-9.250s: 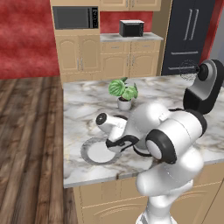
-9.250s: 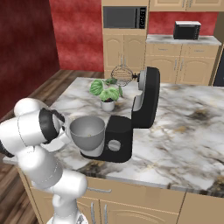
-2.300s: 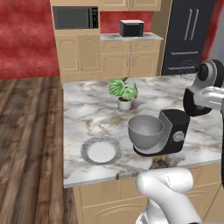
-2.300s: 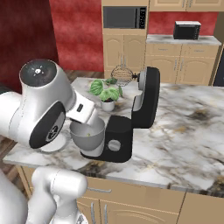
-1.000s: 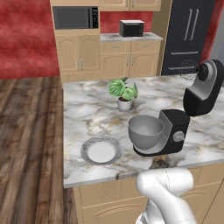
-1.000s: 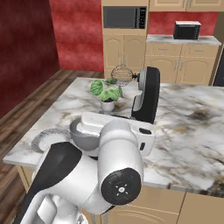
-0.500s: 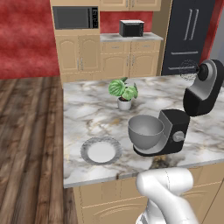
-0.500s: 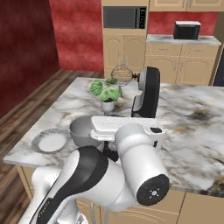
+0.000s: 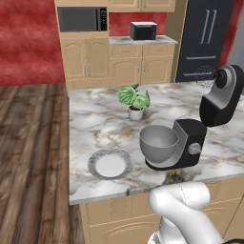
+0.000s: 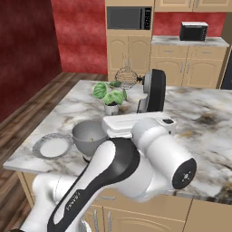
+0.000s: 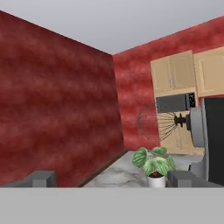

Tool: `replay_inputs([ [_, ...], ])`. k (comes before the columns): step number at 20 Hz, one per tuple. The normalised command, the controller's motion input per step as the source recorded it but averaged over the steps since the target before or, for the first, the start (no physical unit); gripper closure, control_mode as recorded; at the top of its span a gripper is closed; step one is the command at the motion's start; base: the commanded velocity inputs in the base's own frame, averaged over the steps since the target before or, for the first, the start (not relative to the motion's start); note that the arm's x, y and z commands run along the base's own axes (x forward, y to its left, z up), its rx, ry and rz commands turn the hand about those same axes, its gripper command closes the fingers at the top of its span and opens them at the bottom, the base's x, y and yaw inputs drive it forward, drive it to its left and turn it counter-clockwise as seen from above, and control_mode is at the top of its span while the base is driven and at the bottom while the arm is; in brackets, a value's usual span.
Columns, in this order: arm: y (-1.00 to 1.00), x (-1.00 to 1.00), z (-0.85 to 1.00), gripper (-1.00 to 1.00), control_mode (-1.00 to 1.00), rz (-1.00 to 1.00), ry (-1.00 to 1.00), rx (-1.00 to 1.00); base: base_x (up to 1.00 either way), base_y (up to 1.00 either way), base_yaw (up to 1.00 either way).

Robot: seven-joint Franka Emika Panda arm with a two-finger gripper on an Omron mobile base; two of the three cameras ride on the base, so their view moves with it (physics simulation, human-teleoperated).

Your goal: Add butter and sugar cubes to the stand mixer bowl and then turn on the stand mixer to begin making frosting.

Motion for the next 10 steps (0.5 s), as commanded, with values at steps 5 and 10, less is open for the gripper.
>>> replay_inputs([
  [5,-0.08,0.35,0.00,-1.00,-1.00,0.12,-0.01,-0.02,0.00,0.00,0.00],
  [10,-0.20,0.14,0.00,-1.00,-1.00,0.04,-0.07,-0.04,0.00,0.00,0.00],
])
